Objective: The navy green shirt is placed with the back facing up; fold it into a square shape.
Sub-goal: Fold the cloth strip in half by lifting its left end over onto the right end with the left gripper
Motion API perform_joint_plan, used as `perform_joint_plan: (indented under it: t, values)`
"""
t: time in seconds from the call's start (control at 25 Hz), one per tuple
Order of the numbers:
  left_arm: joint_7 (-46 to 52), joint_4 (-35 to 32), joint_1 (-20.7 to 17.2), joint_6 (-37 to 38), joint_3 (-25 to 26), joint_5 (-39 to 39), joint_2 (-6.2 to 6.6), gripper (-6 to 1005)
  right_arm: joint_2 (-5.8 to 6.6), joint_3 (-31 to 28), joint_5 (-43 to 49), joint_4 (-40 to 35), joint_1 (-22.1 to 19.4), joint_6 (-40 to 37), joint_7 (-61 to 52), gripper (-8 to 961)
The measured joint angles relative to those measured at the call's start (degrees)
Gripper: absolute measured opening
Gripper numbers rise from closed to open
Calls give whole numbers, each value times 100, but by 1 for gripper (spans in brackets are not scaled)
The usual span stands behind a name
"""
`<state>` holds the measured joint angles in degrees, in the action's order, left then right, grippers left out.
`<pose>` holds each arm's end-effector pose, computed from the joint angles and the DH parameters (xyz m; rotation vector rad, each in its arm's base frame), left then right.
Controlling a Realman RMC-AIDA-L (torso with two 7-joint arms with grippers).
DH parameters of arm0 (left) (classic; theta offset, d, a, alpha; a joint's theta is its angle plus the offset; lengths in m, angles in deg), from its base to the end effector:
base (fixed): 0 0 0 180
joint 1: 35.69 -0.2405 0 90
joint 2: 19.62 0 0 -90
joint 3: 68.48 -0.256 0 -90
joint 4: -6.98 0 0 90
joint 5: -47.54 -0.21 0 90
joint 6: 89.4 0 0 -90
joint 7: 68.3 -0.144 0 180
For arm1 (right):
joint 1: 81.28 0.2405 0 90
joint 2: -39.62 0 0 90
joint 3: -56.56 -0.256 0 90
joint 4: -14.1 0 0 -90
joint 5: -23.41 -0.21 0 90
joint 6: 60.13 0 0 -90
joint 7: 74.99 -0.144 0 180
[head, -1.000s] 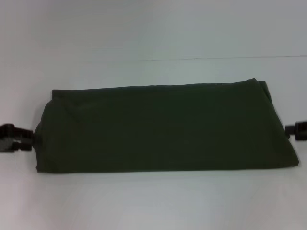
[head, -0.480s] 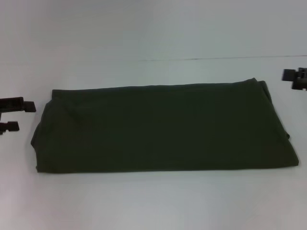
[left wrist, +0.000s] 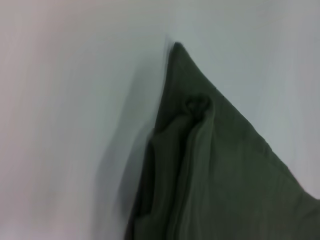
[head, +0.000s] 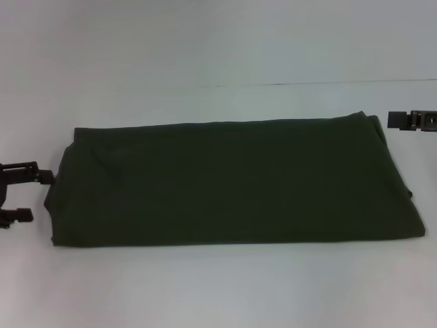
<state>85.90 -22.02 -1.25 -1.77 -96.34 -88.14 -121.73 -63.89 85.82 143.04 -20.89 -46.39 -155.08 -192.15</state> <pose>-0.3390 0.3485 0.1034 -1.7628 -2.2831 -0.4845 0.2856 0.3647 0.1209 -2.4315 1.3808 0.7208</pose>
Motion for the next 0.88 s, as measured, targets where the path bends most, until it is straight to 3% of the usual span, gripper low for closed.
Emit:
perform_joint_plan:
  t: [0.24, 0.88]
  values:
    - [67, 240, -102, -36, 153, 15, -114, 948, 108, 158, 2, 12, 23, -264, 341, 868]
    - [4, 226, -286, -431, 104, -87, -302, 949, 81, 331, 8, 13, 64, -463, 786, 868]
